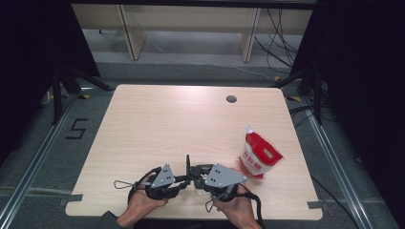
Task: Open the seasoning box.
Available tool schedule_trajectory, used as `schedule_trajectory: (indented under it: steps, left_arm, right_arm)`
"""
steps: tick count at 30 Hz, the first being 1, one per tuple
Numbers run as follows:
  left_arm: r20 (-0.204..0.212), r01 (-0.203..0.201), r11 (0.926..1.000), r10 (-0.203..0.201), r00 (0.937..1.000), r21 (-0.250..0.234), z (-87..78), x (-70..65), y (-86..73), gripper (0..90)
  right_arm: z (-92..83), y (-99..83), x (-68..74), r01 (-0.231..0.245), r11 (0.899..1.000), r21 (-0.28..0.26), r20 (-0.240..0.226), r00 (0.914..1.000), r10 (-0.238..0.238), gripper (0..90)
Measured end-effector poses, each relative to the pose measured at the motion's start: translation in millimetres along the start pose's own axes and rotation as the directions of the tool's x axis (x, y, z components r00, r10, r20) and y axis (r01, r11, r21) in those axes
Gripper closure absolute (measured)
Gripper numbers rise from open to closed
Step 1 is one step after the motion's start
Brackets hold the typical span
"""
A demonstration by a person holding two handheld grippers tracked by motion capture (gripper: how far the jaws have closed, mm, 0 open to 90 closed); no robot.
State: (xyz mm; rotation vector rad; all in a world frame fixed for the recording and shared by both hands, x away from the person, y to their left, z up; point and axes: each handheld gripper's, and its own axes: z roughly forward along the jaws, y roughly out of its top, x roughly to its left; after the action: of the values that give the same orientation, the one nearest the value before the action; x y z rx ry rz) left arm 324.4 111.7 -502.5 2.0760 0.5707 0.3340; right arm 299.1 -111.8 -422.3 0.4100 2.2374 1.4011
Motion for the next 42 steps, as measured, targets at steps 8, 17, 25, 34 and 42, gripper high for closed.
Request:
schedule_trajectory:
  steps: [8,17,25,34,42]
  left_arm:
    - [0.026,0.023,0.9997,-0.023,0.9994,-0.002,0.3,1.7,-1.6,68.7]
    - [0.015,0.067,0.9977,-0.067,0.9977,-0.014,-7.9,3.0,-0.7,45.6]
    - [0.029,0.071,0.9972,-0.071,0.9971,-0.023,-15.2,6.4,-3.5,33.6]
    - [0.022,0.105,0.9944,-0.106,0.9942,0.009,-21.2,1.0,-10.4,30.0]
    - [0.034,0.133,0.9907,-0.134,0.9903,0.026,-20.5,-0.4,-11.3,22.9]
  right_arm:
    - [-21.0,-13.2,-13.7,-0.043,0.999,-0.026,0.048,0.9978,0.045,78.7]
    - [-50.4,-56.4,-34.2,-0.189,0.982,-0.012,0.112,0.9756,0.189,51.1]
    - [-75.3,-76.0,-37.0,-0.270,0.963,0.020,0.155,0.9520,0.264,43.2]
    - [-88.0,-92.1,-37.3,-0.327,0.945,0.025,0.168,0.9327,0.319,31.1]
    - [-99.8,-102.7,-32.2,-0.384,0.923,0.032,0.192,0.9085,0.371,27.9]
